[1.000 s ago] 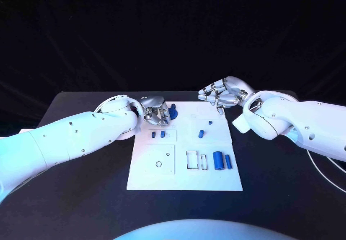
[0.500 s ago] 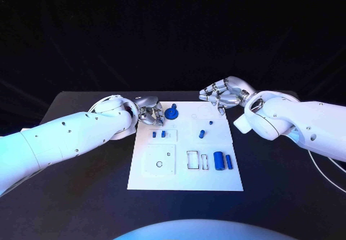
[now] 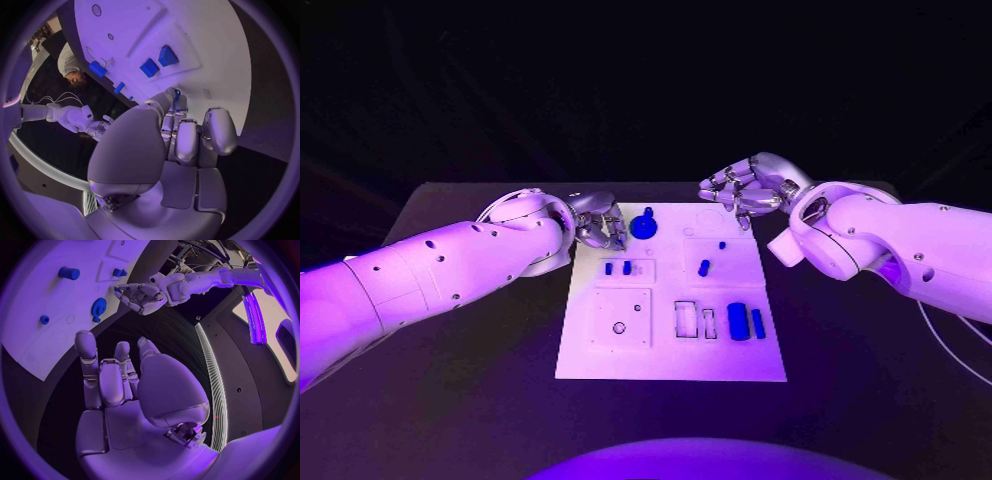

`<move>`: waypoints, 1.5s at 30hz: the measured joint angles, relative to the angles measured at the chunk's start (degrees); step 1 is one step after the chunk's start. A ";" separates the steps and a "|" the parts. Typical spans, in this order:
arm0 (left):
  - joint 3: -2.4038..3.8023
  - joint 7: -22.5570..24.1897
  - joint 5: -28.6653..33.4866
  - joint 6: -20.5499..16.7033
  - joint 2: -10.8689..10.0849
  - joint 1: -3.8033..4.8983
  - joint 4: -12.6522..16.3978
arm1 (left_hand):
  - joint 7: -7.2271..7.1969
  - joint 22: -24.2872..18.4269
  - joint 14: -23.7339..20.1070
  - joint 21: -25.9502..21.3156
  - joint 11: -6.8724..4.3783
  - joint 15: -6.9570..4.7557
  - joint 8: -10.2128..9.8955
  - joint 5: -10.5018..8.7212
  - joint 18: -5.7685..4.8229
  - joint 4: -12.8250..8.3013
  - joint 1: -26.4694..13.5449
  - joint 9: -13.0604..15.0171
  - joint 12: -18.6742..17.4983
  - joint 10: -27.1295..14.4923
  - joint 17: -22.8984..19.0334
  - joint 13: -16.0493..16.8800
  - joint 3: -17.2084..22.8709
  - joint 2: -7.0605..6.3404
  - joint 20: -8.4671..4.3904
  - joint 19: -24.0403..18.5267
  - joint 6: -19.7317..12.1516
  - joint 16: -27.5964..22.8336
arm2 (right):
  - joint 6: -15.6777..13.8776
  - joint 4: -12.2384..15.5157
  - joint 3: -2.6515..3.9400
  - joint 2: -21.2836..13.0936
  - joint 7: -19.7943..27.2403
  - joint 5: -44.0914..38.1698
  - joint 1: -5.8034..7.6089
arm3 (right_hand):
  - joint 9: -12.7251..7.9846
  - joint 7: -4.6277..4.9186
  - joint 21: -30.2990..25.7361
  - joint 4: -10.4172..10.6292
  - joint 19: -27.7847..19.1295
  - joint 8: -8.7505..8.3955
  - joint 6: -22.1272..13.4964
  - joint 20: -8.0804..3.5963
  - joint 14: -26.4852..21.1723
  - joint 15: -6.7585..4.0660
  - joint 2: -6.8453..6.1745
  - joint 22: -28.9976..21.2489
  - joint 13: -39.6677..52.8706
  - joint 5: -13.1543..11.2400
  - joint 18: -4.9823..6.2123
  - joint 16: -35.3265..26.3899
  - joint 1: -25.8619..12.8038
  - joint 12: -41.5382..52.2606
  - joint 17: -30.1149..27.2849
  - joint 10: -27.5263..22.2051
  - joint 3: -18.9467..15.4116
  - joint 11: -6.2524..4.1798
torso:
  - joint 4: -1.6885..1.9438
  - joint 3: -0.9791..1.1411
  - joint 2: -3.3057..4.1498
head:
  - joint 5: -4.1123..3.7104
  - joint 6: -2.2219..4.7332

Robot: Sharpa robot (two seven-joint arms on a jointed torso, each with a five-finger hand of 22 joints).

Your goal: Assemble the parts on the task board

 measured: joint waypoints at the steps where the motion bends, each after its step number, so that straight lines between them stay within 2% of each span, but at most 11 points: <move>1: 0.01 0.00 0.02 0.11 0.02 0.01 0.00 | 0.00 0.00 0.00 0.00 0.00 0.00 0.00 0.00 0.00 0.00 0.00 -0.01 0.00 0.00 0.00 -0.01 0.00 0.00 0.00 0.00 0.00 0.00 | 0.00 0.00 0.00 0.00 0.00 0.00 0.00 | 0.00 0.00 0.00 0.00 0.00 0.00 0.00 0.00 0.00 0.00 0.00 0.00 0.00 0.00 0.00 0.00 0.00 0.00 0.00 0.00 0.00 0.00 | -0.01 0.00 0.00 | 0.01 -0.04; 18: -0.01 0.08 0.38 1.96 0.46 0.01 -0.08 | 0.00 -0.01 0.00 0.00 -0.12 0.00 -0.01 -0.01 0.00 0.01 -0.07 -0.09 0.05 0.12 -0.05 -0.14 -0.01 -0.07 0.00 0.00 0.00 0.00 | 0.00 0.04 0.00 0.00 0.01 0.02 -0.01 | 0.00 0.00 0.00 0.00 0.00 0.00 0.00 0.00 0.00 0.00 0.00 0.00 0.00 0.00 0.00 0.00 0.00 0.00 0.00 0.01 0.00 0.01 | 0.01 -0.01 0.03 | -0.07 -0.26; 27: 0.08 -0.14 0.54 2.67 1.41 0.14 -1.28 | 0.00 -0.01 0.00 0.00 -0.48 0.00 -0.01 -0.06 0.00 0.02 -0.61 -0.05 0.14 0.48 -0.28 0.12 -0.02 -0.60 0.00 0.00 0.00 0.00 | 0.00 0.04 0.00 0.02 0.01 0.03 -0.01 | 0.00 0.00 0.00 0.00 0.00 0.00 0.00 0.00 0.00 0.00 0.00 0.01 -0.01 0.00 0.00 0.00 0.00 0.00 0.00 0.01 0.00 0.01 | 0.01 -0.01 0.05 | -0.05 -0.37; 38: 0.12 -0.15 0.82 3.20 1.98 0.21 -2.25 | 0.00 -0.01 0.00 0.00 -0.58 0.00 -0.23 -0.23 0.00 0.09 -0.65 0.05 0.42 0.60 -0.55 0.06 -0.09 -0.64 0.21 -0.21 0.00 0.00 | 0.00 -0.03 0.00 0.00 0.01 0.03 -0.01 | 0.00 0.00 0.00 0.00 0.00 0.00 0.00 0.00 0.00 0.00 0.00 0.01 -0.01 0.00 0.00 0.00 0.00 0.00 0.00 0.02 0.00 0.01 | 0.02 -0.01 0.04 | -0.14 -0.55; 45: 0.14 -0.11 0.96 3.89 1.99 0.26 -2.34 | 0.53 -0.01 -0.22 0.00 0.10 0.22 -0.96 -0.23 0.00 0.02 -0.66 -0.25 -0.47 -0.08 -0.76 0.09 0.34 -0.63 0.34 -0.34 -0.77 0.00 | 0.00 -0.01 0.00 -0.07 0.01 0.04 -0.01 | 0.00 0.00 0.00 0.00 0.00 0.00 0.00 0.00 0.00 0.00 0.00 0.01 -0.01 0.00 0.00 0.00 0.00 0.00 0.00 0.02 0.00 0.01 | 0.04 -0.02 0.02 | -0.16 -0.55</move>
